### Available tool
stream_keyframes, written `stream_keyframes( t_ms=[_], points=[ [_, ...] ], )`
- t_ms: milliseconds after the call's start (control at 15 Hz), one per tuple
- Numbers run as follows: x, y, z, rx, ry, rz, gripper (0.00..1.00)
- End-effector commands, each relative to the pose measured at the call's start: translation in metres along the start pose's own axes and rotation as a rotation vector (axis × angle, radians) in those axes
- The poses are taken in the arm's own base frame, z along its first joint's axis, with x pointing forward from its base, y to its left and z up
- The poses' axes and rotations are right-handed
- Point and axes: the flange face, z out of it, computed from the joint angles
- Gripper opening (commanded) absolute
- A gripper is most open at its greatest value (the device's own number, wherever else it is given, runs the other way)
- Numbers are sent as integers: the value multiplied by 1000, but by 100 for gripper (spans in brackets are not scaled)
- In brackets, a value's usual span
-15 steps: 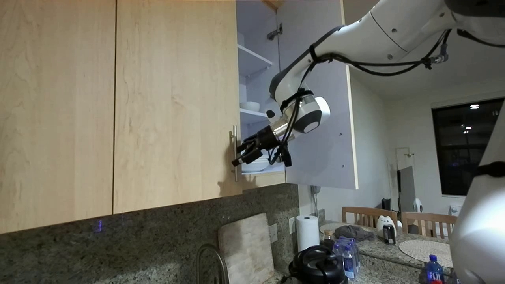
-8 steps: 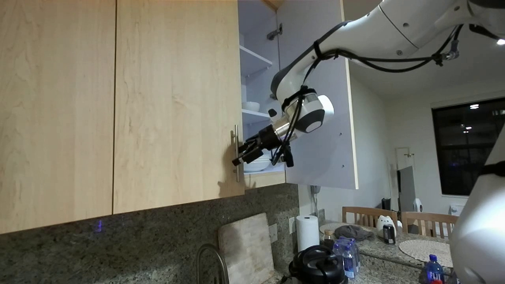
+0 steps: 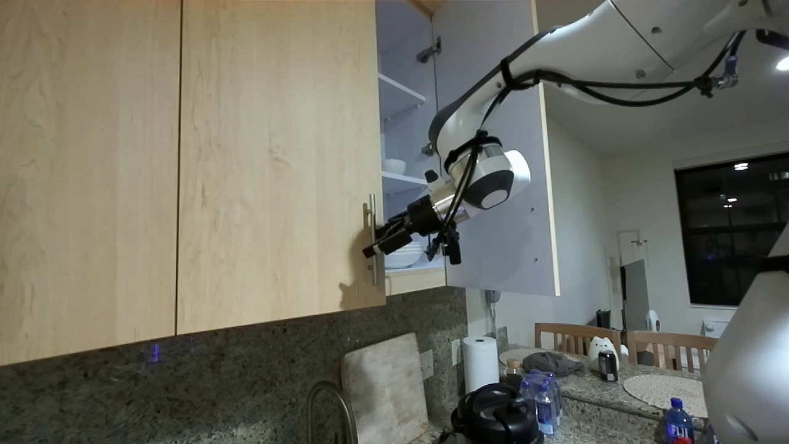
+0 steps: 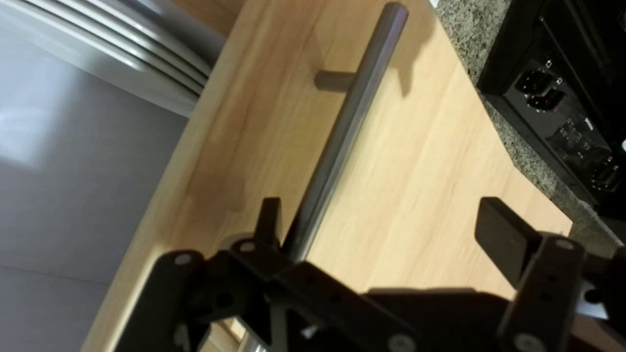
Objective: Open both doors of the cabinet above the sink
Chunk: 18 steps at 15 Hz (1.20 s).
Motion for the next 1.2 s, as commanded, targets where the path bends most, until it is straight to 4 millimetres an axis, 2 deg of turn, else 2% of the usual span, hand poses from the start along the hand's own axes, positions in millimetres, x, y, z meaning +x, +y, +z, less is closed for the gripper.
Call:
stream_keyframes(
  t_ms=[0, 400, 1133],
  points=[
    [21, -56, 7, 37, 29, 9, 100],
    [25, -74, -1, -42, 15, 60, 100],
    [33, -102, -18, -78, 4, 74, 100]
  ],
)
